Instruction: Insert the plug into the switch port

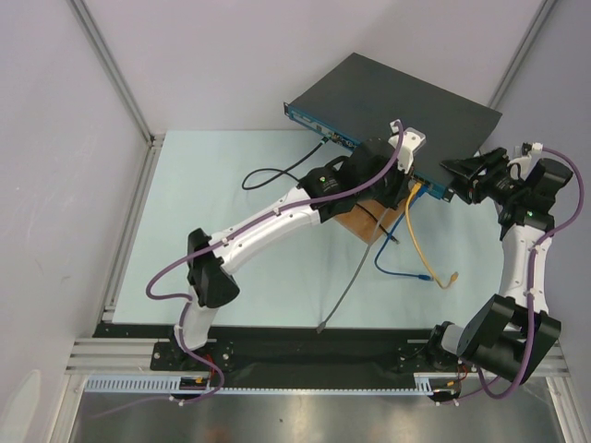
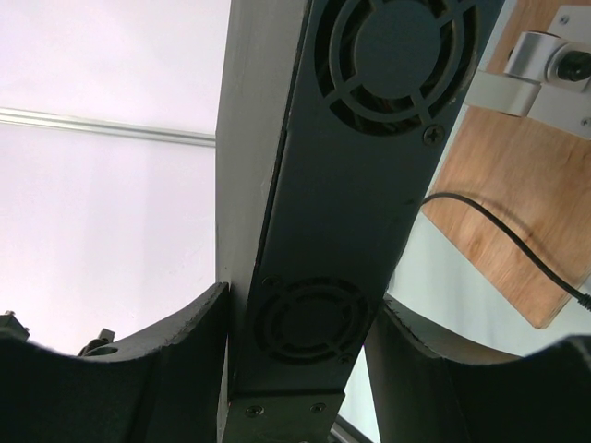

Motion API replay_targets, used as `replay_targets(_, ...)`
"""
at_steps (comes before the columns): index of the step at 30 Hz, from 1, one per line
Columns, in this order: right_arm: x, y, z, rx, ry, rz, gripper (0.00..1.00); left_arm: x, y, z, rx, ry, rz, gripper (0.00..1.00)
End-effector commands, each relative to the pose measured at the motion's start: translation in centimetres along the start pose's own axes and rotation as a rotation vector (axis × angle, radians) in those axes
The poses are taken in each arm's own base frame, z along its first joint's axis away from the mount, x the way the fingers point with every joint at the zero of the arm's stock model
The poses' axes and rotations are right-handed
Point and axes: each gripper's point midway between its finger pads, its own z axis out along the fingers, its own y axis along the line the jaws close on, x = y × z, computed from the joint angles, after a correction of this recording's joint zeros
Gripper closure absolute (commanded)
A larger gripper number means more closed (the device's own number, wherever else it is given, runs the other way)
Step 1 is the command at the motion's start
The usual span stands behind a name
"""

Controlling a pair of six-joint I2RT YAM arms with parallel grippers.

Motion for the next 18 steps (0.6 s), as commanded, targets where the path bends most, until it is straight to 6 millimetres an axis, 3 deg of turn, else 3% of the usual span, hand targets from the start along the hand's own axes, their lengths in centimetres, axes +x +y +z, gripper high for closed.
replay_targets(1, 2.1, 1.1, 1.0, -0.05, 0.059, -0.08, 1.0, -7.1, -1.2, 1.4, 0.068, -0.265, 0.016, 1.0)
replay_targets(9, 2.7, 1.0, 0.8, -0.053, 0.068, -0.084, 1.0, -6.3, 0.4, 2.7, 0.037, -0.247, 0.003, 1.0)
replay_targets(15, 2.8, 1.7, 1.0, -0.067, 0.074, -0.09, 1.0, -7.6, 1.3, 2.9, 0.011, -0.285, 0.027, 1.0)
replay_targets(18, 2.8, 1.5, 1.0, -0.06, 0.074, -0.095, 1.0, -7.4, 1.5, 3.1, 0.013, -0.279, 0.025, 1.0)
